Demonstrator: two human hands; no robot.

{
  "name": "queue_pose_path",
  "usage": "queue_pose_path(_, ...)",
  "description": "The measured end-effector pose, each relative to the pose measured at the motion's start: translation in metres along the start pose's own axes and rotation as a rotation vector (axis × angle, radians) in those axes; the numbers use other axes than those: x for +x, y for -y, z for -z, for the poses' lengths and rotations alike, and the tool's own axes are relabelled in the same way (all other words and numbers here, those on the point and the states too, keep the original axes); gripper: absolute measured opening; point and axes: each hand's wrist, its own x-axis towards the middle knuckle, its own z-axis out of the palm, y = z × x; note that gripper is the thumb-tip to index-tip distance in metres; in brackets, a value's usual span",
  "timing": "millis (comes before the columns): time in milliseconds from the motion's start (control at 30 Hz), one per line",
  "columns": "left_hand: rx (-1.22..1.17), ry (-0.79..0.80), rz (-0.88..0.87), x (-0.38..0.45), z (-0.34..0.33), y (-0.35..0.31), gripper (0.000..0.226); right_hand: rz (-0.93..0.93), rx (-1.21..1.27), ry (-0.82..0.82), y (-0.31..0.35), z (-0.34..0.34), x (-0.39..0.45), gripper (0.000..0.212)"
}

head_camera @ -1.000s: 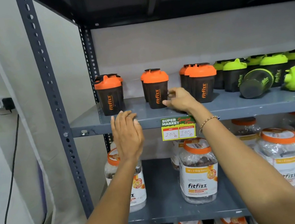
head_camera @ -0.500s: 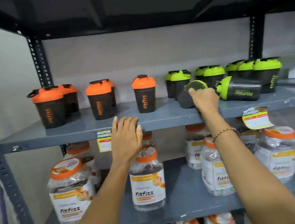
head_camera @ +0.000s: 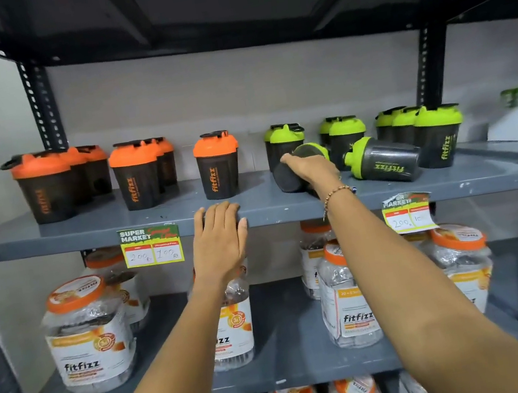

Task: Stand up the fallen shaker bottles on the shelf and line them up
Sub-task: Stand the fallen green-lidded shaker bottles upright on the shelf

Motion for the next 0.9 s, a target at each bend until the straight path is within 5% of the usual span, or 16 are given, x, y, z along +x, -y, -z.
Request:
queue_pose_path(133,0.002,-0.001,-0.01,0.0,0.002,0.001,0.034,-0.031,0.078,0.031,-0.001,0.007,0.002,0.082)
queue_pose_path(367,-0.019,-0.009,0.009,-0.001,0.003,-0.002,0.036,0.157,-0.226,-0.154,0.001,0.002,-0.009,0.067)
queue_pose_path(500,-0.022,0.005,0.008,-0.001,0.005,-0.001,0.038,0.175,-0.197,-0.085,0.004,-0.005,-0.01,0.081)
queue_pose_path(733,-0.006,0.028,0.018,-0.002,0.006,-0.003,0.04,0.236,-0.149,0.005,0.003,-0.001,-0.009,0.066)
queue_pose_path(800,-0.004,0.021,0.02,-0.001,0.005,-0.003,0.041,0.212,-0.076,0.084,0.003,0.007,-0.007,0.06)
queue_pose_path(900,-0.009,0.006,0.017,-0.001,0.005,-0.003,0.041,-0.021,0.361,0.242,-0.006,0.02,-0.001,0.041)
